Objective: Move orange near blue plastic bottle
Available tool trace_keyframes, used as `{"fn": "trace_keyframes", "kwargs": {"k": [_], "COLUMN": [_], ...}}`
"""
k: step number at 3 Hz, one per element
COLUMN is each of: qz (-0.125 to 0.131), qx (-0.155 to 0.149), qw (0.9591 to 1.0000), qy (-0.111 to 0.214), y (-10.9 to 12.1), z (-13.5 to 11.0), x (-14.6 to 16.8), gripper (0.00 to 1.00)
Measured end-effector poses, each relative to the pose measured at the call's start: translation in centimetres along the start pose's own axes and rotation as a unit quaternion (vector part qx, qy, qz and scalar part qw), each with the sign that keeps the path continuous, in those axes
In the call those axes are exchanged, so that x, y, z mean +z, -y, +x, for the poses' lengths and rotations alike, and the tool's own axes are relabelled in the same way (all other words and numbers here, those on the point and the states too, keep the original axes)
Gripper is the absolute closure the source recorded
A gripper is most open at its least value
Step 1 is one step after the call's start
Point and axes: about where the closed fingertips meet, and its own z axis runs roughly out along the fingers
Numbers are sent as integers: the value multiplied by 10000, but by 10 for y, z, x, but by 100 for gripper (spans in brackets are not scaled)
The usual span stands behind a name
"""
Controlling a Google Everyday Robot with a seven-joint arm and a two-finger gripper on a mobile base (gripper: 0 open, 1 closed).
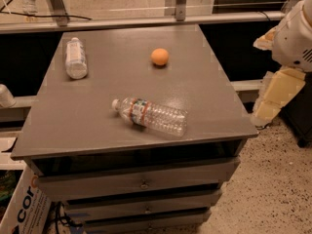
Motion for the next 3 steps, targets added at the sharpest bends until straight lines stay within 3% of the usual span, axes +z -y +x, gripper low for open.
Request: {"fn": "trace_keyframes", "kwargs": {"k": [1, 2, 3], "qz": [147, 376, 557], "qx": [45, 44, 13], "qw": [9992, 9959, 9899], "qy": [370, 824, 1301], "y": [21, 51, 83], "z": [-14, -35, -63], "x": [28, 49, 62], "gripper": [0, 0, 0]}}
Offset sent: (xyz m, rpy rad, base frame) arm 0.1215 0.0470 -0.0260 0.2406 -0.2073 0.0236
